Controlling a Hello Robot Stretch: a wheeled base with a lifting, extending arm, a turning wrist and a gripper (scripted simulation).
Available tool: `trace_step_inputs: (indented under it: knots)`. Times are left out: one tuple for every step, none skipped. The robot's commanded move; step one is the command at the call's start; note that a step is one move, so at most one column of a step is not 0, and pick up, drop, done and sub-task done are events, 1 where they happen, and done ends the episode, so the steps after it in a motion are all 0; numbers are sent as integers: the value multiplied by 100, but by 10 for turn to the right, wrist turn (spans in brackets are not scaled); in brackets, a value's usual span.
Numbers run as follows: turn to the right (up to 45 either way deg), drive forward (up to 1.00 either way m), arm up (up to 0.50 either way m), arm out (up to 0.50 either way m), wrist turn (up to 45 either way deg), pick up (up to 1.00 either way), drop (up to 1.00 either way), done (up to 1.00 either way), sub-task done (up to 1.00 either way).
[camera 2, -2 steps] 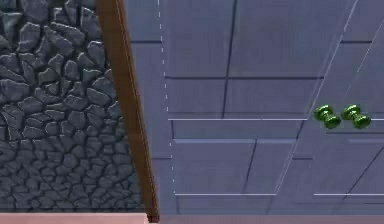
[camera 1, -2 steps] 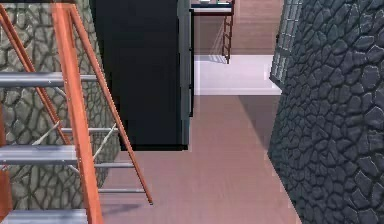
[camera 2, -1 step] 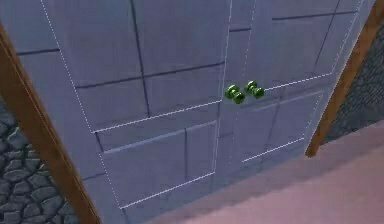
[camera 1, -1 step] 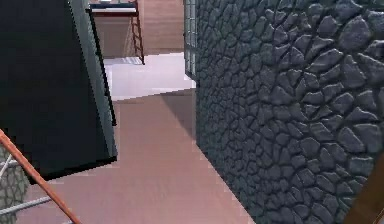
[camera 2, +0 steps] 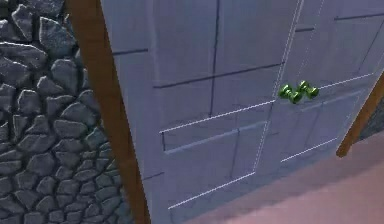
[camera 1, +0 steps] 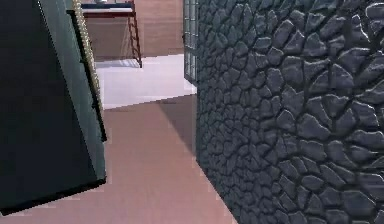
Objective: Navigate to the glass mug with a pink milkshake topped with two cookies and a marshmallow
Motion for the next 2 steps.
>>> trace_step_inputs:
  knots:
    - [-120,0,0,0,0,0,0,0,0]
    - [0,100,0,0,0,0,0,0,0]
